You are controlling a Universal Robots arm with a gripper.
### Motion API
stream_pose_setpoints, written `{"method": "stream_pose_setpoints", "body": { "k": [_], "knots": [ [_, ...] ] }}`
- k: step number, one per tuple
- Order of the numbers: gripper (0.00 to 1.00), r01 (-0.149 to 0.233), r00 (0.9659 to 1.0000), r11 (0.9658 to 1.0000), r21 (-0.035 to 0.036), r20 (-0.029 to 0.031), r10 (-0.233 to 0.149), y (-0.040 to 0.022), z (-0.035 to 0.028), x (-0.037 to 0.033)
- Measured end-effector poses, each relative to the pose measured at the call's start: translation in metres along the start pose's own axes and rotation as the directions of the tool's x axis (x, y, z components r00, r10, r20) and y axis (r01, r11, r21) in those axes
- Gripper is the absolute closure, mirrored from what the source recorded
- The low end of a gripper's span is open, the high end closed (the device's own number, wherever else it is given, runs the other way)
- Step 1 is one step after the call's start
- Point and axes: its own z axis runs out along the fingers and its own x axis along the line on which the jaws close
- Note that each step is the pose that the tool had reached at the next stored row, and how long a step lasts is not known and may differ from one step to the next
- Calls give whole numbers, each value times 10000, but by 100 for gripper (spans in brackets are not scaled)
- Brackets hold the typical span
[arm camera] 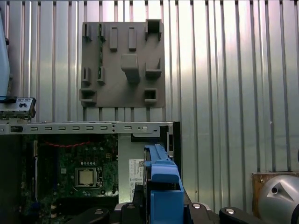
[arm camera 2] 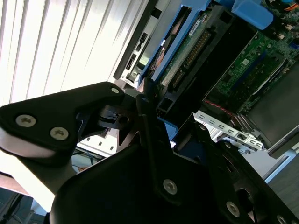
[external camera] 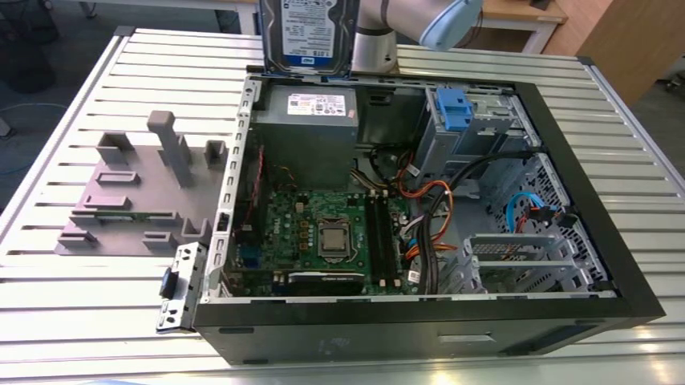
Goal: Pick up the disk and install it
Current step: 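Pick up the disk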
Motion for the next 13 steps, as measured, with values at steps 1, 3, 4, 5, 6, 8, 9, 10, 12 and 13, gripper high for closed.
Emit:
{"method": "stream_pose_setpoints", "body": {
  "k": [1, 3, 4, 5, 6, 8, 9, 10, 12, 13],
  "knots": [
    [63, -1, 10000, 10000, 0, 0, 1, -1, 0, 0],
    [63, -1, 10000, 10000, 0, 0, 1, -10, 1, 0],
    [63, 0, 10000, 10000, 0, 0, 0, -10, 1, 0],
    [63, -1, 10000, 10000, 0, 0, 1, -10, 1, 0],
    [63, -1, 10000, 10000, 1, 1, 1, -11, 1, 0],
    [63, 0, 10000, 10000, 0, 0, 0, -12, 1, 0],
    [63, 0, 10000, 10000, 0, 1, 0, -13, 1, 0],
    [63, 0, 10000, 10000, 0, 1, 0, -14, 1, 0],
    [63, 1, 10000, 10000, 1, 1, -1, -20, 1, 0],
    [63, 1, 10000, 10000, 0, 6, -1, -23, 1, 0]
  ]
}}
